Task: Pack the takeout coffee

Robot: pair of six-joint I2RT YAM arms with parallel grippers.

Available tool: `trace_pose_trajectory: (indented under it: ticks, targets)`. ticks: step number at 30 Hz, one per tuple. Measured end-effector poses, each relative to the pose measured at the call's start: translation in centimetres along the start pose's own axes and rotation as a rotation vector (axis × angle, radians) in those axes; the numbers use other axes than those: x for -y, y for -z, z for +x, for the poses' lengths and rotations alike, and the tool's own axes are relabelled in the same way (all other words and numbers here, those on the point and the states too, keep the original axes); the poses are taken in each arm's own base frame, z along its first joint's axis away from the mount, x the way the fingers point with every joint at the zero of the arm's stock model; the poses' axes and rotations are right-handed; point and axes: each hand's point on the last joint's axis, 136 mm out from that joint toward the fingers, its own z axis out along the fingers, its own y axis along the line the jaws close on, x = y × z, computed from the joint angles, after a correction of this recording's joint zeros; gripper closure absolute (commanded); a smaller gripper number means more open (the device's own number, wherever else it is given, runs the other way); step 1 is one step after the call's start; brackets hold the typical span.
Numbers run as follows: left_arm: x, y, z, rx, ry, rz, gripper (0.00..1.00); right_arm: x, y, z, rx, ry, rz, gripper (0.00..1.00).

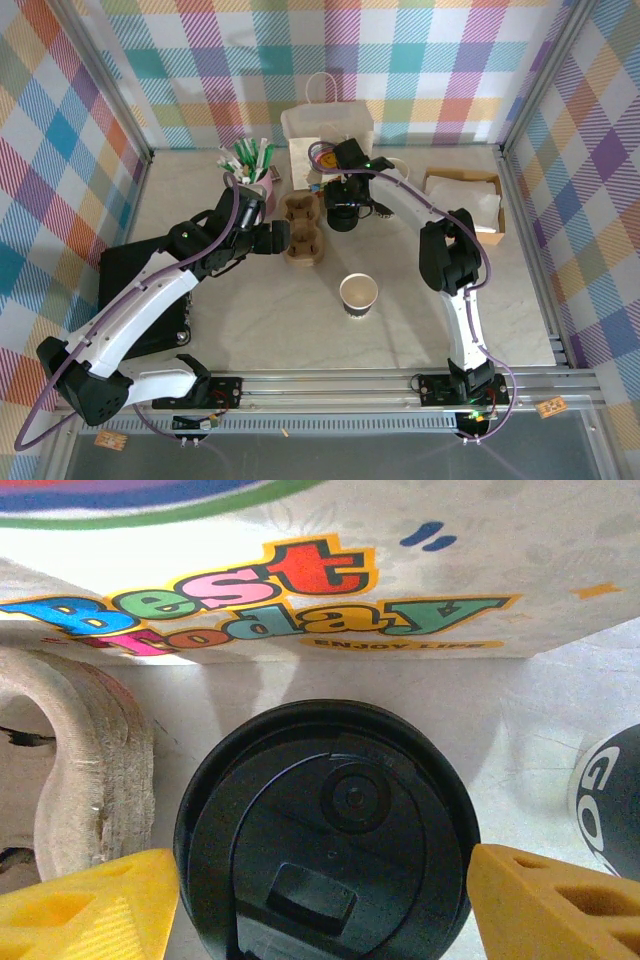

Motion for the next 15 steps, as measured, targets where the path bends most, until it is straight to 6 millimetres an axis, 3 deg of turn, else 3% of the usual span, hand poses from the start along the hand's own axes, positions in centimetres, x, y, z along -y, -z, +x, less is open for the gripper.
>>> trace_pose_trajectory:
  ticks: [15]
  targets:
    - [0.0,0.0,0.0,0.0,0.0,0.0,0.14,-0.03,-0.81,0.58,-0.025,0.001,-0.002,0.24]
